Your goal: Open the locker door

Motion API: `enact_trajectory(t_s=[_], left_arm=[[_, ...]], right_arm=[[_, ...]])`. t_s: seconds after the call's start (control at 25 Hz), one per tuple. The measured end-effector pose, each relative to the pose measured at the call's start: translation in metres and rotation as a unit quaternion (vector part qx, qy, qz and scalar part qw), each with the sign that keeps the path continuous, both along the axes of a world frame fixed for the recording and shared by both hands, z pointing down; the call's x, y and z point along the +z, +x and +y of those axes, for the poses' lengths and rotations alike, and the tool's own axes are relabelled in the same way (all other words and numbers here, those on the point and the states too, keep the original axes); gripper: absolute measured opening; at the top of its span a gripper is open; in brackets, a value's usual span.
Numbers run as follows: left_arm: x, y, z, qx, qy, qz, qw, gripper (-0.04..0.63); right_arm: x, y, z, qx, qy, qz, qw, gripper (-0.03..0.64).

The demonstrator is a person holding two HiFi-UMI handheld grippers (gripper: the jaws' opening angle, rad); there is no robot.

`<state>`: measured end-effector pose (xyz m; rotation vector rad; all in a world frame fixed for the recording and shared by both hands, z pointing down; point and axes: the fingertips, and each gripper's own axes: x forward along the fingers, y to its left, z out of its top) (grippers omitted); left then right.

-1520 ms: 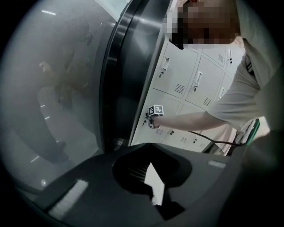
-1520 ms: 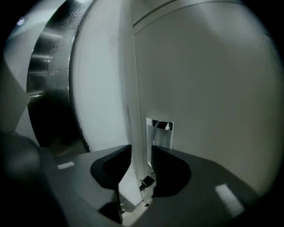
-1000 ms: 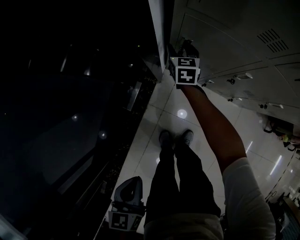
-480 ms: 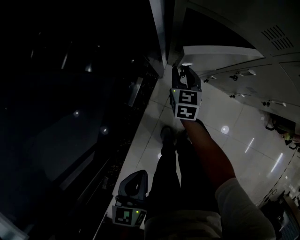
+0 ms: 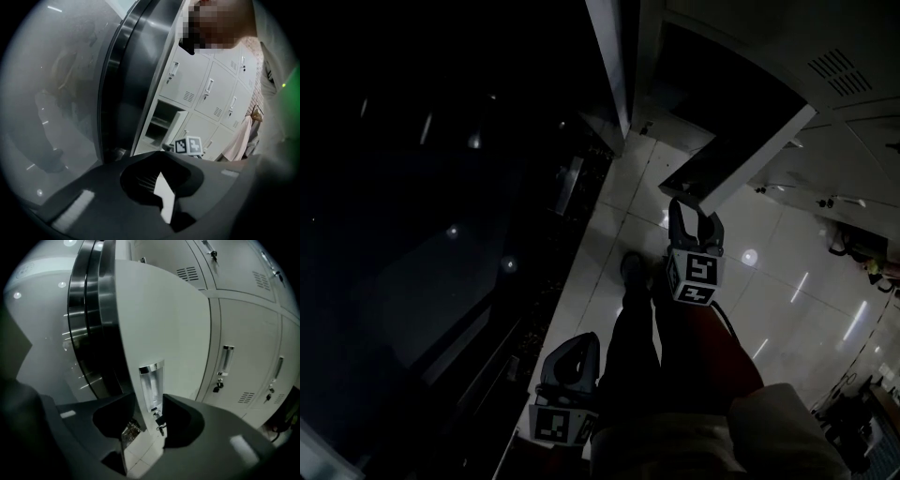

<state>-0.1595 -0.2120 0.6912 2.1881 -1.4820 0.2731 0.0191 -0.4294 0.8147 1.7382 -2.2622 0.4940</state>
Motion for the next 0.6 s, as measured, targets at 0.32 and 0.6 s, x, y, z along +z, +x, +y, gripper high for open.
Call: enact_trajectory(t_s=[0.32,0.6], left_arm=[[-0.084,0.025,-0.026,0.028,0.024,0.005,0.9993,0.117],[-0.181,0.065,-0.07,0.072,0.055,0.002,0.9959,0.117]], right_arm=[[0.008,0.043,0.051,-0.019,-0.058,0.023,0.998,0.031],[-0.074,0.069,0.085,-0.051,-0.053,0.019,0.997,0.002]])
